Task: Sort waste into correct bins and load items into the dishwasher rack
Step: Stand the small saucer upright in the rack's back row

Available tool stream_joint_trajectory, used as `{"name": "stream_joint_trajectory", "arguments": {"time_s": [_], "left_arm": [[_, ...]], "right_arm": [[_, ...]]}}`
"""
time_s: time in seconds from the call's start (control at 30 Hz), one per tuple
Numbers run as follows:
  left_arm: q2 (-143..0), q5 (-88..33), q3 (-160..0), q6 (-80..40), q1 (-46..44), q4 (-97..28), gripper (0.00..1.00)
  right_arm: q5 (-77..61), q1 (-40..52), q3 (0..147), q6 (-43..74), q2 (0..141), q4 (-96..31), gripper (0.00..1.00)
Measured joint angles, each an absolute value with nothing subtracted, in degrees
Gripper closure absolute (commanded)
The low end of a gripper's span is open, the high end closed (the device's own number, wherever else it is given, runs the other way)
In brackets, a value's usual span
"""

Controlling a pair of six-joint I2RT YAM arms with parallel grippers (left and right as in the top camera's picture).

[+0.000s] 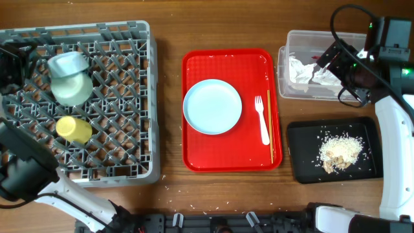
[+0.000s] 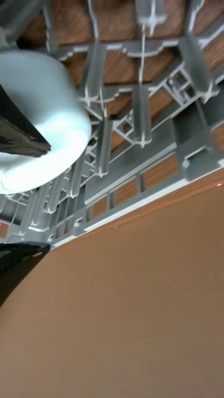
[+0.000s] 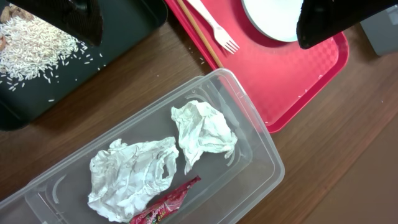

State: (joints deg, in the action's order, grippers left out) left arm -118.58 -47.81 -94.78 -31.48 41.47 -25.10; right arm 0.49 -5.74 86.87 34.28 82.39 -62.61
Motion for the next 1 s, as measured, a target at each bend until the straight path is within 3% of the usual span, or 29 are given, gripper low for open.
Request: {"name": "stream_joint_trajectory", "arguments": {"time_s": [0.13, 0.27, 0.43, 0.6, 0.7, 1.0], "left_arm": [[-118.5, -48.97, -94.78, -30.74, 42.28, -25.1, 0.76], [-116.38, -52.03, -94.76, -30.3, 40.93, -26.46, 0.96], [-113.3, -51.7, -94.98, -27.62, 35.05, -35.81, 0.96], [-113.25, -36.84, -94.85, -25.15, 30.28, -49.23, 0.96], [-113.25, -24.67, -94.83, -25.78, 29.63, -51.88, 0.96], [-113.25, -8.49, -94.83, -26.65, 29.74, -51.57, 0.96]], "right_arm": [[0.49, -5.74, 86.87, 34.28, 82.39, -62.61, 0.0], [0.49, -5.74, 86.87, 34.28, 82.39, -62.61, 0.0], [0.49, -5.74, 86.87, 34.28, 82.39, -62.59, 0.0], [0.49, -5.74, 86.87, 34.28, 82.39, -62.59, 0.0], [0.49, -5.74, 86.87, 34.28, 82.39, -62.59, 0.0], [0.49, -5.74, 86.87, 34.28, 82.39, -62.59, 0.0]]}}
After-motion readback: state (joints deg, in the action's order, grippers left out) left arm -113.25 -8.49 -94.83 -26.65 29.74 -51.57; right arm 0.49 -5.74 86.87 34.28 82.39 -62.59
